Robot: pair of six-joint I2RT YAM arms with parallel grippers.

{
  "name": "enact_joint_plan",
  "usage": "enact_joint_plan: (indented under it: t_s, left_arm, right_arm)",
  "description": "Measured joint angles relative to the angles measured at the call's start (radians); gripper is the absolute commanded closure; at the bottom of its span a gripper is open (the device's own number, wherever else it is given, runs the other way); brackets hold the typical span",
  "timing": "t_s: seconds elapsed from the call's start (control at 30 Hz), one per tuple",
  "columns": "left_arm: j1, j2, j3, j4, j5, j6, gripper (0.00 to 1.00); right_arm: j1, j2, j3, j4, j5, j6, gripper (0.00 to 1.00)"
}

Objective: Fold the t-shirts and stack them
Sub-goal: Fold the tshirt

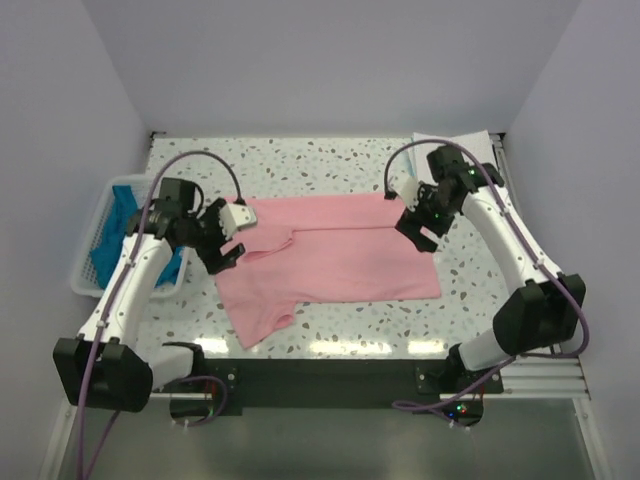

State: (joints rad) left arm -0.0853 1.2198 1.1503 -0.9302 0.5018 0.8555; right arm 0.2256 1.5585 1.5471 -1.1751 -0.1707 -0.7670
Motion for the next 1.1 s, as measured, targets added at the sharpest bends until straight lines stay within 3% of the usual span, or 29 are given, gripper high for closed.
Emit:
enact_joint_plan:
  t_s: [0.1, 0.2, 0.23, 0.33, 0.53, 1.1]
  left_arm:
    - [-0.004, -0.055, -0.144, -0.092, -0.018, 0.090, 0.15]
    - [-0.036, -0.104, -0.276, -0.146, -0.047, 0.135, 0.18]
    - [-0.054, -0.123, -0.311, -0.157, -0.058, 0.137, 0.19]
    - [-0.107, -0.175, -0.381, -0.166, -0.088, 0.132, 0.25]
    - [-0.166, -0.189, -0.423, -0.148, -0.143, 0.090, 0.27]
    - [-0.181, -0.158, -0.429, -0.096, -0.175, -0.026, 0.27]
  right_arm:
    - [0.011, -0.086, -0.212, -0.002, 0.036, -0.062, 0.19]
    - [0.031, -0.136, -0.392, 0.013, 0.082, -0.108, 0.34]
    - [0.041, -0.152, -0.444, 0.017, 0.103, -0.119, 0.43]
    - [0.080, -0.200, -0.555, 0.053, 0.151, -0.146, 0.51]
    - [0.104, -0.219, -0.641, 0.149, 0.202, -0.160, 0.54]
    - [0.135, -0.144, -0.770, 0.344, 0.233, -0.166, 0.59]
